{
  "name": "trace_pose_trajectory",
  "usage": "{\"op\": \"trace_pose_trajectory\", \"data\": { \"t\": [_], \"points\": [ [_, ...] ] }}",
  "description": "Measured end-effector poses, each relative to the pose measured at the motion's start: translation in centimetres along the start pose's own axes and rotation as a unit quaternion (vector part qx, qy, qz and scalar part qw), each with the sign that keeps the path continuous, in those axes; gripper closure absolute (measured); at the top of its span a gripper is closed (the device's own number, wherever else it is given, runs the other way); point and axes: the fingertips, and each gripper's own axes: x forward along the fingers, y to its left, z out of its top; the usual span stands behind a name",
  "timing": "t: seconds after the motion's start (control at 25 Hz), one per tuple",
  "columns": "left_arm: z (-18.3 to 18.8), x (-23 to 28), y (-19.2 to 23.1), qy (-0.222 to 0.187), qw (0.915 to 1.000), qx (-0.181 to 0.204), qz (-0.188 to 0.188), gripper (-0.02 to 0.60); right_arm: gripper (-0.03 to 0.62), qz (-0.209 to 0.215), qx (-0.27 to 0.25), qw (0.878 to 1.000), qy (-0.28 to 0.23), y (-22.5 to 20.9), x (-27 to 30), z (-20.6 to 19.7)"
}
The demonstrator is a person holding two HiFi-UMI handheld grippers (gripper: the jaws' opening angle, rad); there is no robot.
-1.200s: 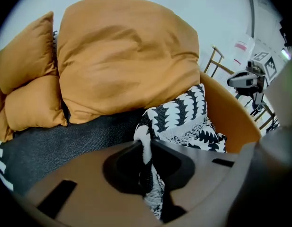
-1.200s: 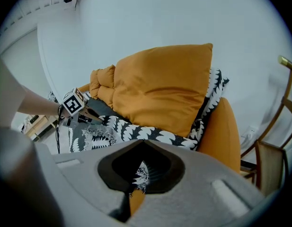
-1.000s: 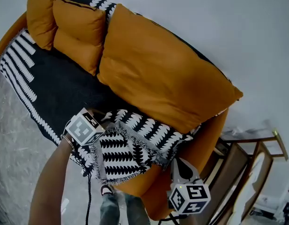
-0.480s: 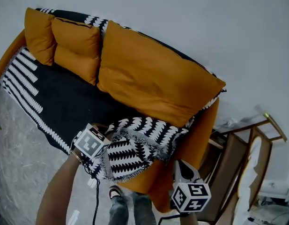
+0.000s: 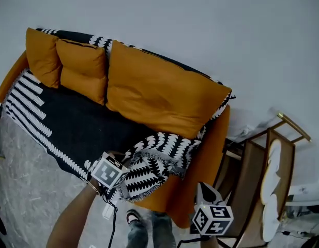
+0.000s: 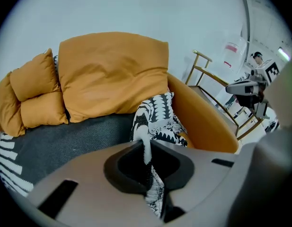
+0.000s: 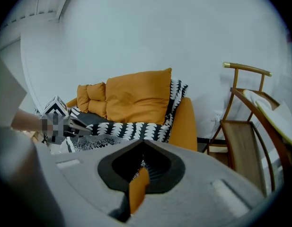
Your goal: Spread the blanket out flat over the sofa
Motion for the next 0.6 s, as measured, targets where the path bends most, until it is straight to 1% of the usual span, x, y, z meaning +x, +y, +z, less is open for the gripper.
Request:
{"op": "trace_pose_trajectory", "data": {
  "t": [0.12, 0.32, 0.44, 0.52, 0.6],
  "points": [
    [0.0, -1.0, -0.9, 0.003, 0.9999, -0.011, 0.004, 0.552, 0.589, -0.008, 0.0, 1.0, -0.005, 0.0, -1.2, 0.0],
    [-0.2, -1.8, -2.6, -0.02, 0.9971, -0.074, 0.003, 0.552, 0.589, -0.013, 0.014, 1.0, -0.014, 0.3, -2.9, -0.1],
    [-0.4, -2.4, -4.8, -0.036, 0.9936, -0.107, -0.008, 0.552, 0.589, -0.017, 0.022, 1.0, -0.016, 0.5, -3.8, -0.6],
    [-0.7, -2.9, -6.4, -0.035, 0.9937, -0.106, -0.015, 0.552, 0.589, -0.019, 0.023, 0.999, -0.015, 0.7, -4.5, -0.8],
    [-0.7, -3.5, -7.6, -0.031, 0.9951, -0.093, -0.013, 0.552, 0.589, -0.021, 0.021, 0.999, -0.018, 0.8, -5.1, -0.9]
  ]
}}
